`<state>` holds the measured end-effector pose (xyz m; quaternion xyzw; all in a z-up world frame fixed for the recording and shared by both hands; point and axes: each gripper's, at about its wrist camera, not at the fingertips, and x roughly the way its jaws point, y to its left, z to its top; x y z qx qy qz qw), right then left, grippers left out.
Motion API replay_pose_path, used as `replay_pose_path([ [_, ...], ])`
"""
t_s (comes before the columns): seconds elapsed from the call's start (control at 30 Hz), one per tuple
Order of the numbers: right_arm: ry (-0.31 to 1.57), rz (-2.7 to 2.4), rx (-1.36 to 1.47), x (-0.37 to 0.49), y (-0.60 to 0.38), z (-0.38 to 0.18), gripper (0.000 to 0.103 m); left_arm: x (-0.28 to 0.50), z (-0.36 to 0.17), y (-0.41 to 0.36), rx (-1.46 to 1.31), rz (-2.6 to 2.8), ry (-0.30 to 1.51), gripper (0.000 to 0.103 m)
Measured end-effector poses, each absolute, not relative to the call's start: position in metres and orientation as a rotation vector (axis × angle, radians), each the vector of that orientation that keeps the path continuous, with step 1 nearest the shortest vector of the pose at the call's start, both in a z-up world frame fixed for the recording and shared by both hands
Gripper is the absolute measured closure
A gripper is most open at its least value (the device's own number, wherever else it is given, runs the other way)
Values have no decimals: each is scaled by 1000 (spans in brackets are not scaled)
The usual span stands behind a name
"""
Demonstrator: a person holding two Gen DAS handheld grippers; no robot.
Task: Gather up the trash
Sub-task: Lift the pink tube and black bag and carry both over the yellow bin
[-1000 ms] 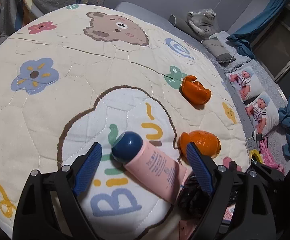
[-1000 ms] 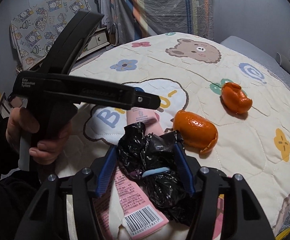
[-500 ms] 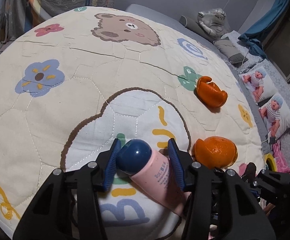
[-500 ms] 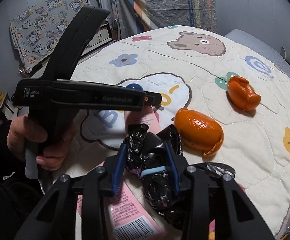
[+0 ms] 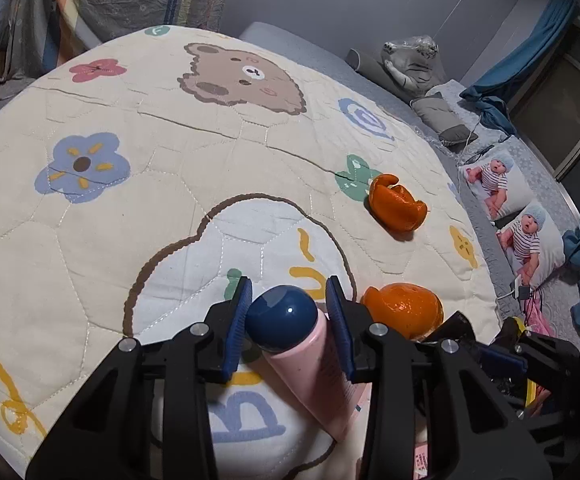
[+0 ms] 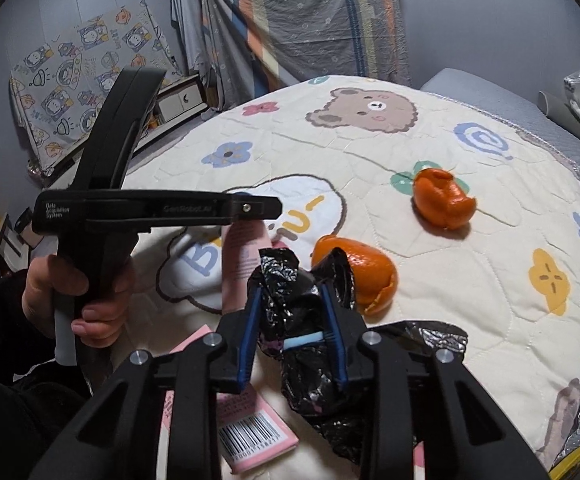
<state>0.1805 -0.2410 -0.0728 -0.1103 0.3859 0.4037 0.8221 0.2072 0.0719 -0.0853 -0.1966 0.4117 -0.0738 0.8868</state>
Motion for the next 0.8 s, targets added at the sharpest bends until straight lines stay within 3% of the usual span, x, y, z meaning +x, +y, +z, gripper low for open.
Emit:
replay_pose_path([
  [0.8, 737, 755, -140, 174, -291, -43, 75, 181, -36, 75, -384, -191, 719, 73],
])
